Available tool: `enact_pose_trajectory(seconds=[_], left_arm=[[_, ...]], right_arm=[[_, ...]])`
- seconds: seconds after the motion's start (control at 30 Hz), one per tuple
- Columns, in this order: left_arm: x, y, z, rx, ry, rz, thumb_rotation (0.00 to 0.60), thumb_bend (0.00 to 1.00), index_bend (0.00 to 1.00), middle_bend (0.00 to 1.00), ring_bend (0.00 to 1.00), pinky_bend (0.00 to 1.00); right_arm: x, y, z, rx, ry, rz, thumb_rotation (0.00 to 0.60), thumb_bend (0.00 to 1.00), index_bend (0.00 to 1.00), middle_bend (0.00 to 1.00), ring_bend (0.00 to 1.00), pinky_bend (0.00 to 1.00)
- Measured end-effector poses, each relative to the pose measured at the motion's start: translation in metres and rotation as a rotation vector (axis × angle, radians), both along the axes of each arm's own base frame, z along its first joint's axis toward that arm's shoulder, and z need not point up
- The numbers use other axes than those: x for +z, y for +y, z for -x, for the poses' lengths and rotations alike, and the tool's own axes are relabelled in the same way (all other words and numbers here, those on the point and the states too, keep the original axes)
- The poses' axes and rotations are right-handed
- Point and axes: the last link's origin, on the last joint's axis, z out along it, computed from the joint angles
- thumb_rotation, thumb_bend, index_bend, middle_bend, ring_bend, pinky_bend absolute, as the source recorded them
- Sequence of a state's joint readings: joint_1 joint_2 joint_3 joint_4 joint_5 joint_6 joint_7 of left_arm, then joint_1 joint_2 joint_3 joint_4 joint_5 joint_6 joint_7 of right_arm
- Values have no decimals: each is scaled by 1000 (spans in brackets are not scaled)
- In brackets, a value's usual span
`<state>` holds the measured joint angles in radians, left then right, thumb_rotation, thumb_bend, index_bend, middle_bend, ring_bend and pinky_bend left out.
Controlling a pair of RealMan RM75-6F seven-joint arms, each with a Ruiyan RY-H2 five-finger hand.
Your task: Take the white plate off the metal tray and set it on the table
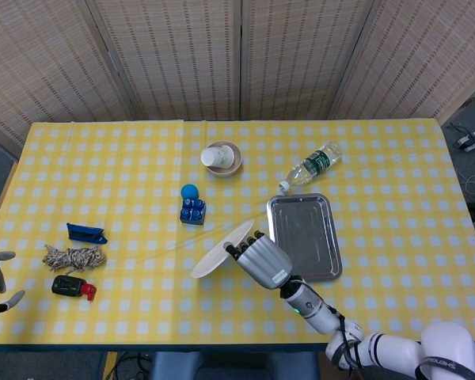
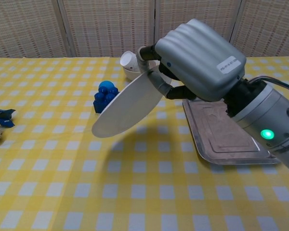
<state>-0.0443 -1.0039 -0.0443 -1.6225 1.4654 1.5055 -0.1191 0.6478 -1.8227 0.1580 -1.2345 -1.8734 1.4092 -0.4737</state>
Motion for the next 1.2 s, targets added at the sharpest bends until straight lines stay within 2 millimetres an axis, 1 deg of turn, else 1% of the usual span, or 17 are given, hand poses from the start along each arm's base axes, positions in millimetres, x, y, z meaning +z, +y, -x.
enact_pose_trajectory(seconds=[0.1,0.23,0.37,0.53,0.67,0.8,0.97,1.07,1.2], left_arm=[[2,0,1,20,7,-1,600,157,397,660,422,498],[4,0,3,45,15,-2,600,157,400,660,421,498],[5,0,4,63,21,4,600,157,401,660,421,498],[5,1,4,68,23,7,600,157,403,660,422,498],[5,1,4,72,21,10,600,157,403,660,421,499],[4,1,4,73,22,12,600,157,404,661,421,499],[3,1,4,72,23,20,600,157,404,660,421,500],[2,0,3,71,25,25,600,156,404,660,421,500],[2,0,3,72,26,26,600,157,404,660,421,500]], right_arm=[[-1,-3,4,-17,0,-14,600,261,456,1000,1000,1000],[-1,-4,7,-45,0,-51,600,126,322,1000,1000,1000],[-1,-3,10,-73,-5,-95,600,6,231,1000,1000,1000],[1,4,12,-99,-10,-148,600,0,150,1000,1000,1000],[4,14,14,-116,-5,-185,600,0,117,992,1000,1000],[8,26,19,-140,20,-213,600,0,112,991,1000,1000],[14,40,29,-170,67,-213,600,0,112,991,1000,1000],[16,45,36,-193,89,-214,600,0,112,991,1000,1000],[15,47,41,-216,109,-218,600,0,112,991,1000,1000]])
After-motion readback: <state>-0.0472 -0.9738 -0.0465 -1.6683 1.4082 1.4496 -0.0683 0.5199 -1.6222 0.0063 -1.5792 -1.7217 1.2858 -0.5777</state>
